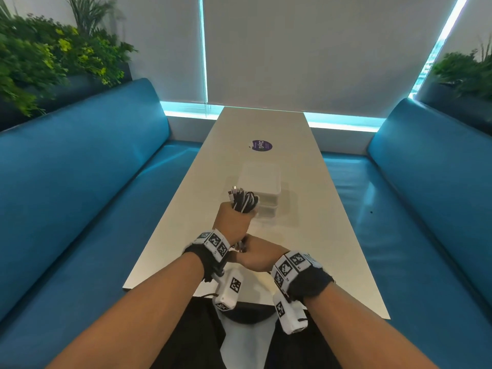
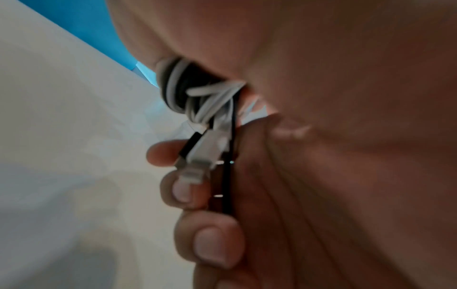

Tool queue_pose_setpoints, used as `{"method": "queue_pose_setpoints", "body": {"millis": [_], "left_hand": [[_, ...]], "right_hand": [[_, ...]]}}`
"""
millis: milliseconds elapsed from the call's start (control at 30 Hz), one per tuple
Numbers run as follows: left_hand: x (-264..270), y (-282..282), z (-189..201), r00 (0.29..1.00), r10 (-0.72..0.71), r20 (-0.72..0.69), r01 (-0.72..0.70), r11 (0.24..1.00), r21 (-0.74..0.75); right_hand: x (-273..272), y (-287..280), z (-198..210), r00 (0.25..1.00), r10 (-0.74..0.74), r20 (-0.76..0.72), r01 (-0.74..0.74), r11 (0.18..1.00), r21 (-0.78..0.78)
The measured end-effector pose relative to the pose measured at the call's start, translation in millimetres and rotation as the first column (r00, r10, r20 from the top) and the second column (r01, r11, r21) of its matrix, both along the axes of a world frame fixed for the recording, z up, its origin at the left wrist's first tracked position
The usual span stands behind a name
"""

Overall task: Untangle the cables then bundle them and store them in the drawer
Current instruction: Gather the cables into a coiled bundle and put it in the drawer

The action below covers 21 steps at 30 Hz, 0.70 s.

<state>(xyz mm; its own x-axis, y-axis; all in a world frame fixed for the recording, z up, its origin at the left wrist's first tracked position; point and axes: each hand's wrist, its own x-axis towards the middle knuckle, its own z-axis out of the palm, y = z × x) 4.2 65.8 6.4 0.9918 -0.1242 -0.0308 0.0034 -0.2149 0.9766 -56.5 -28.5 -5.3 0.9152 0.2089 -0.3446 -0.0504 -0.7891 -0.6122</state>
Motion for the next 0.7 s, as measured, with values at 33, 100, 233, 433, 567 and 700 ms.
{"method": "queue_pose_setpoints", "body": {"millis": [33, 100, 233, 433, 567, 700], "left_hand": [[-0.4, -0.2, -2.1, 1.000, -0.007, -0.006, 0.007, 1.000, -0.002], [-3.1, -1.1, -2.5, 0.999, -0.018, -0.033, 0.017, 0.999, -0.045], [-9.1, -10.2, 0.4, 0.998, -0.051, -0.027, 0.047, 0.990, -0.133], [-7.1, -17.5, 1.2, 0.993, -0.111, -0.032, 0.105, 0.983, -0.149], [-15.6, -22.9, -4.5, 0.968, -0.250, -0.010, 0.248, 0.963, -0.108], [-12.8, -22.3, -3.7, 0.986, -0.112, -0.120, 0.076, 0.960, -0.270]], "right_hand": [[-0.6, 0.0, 0.3, 1.000, -0.006, 0.007, 0.006, 1.000, 0.008], [-3.2, -5.3, 5.2, 0.998, -0.056, -0.005, 0.056, 0.993, 0.102], [-6.1, -20.3, 13.7, 0.992, -0.113, -0.047, 0.123, 0.938, 0.323], [-1.3, -29.8, 13.2, 0.983, -0.182, 0.026, 0.163, 0.929, 0.332], [2.1, -28.4, -2.5, 0.962, -0.256, 0.091, 0.225, 0.939, 0.259], [-2.4, -22.2, -3.2, 0.952, -0.262, 0.157, 0.210, 0.934, 0.289]]}}
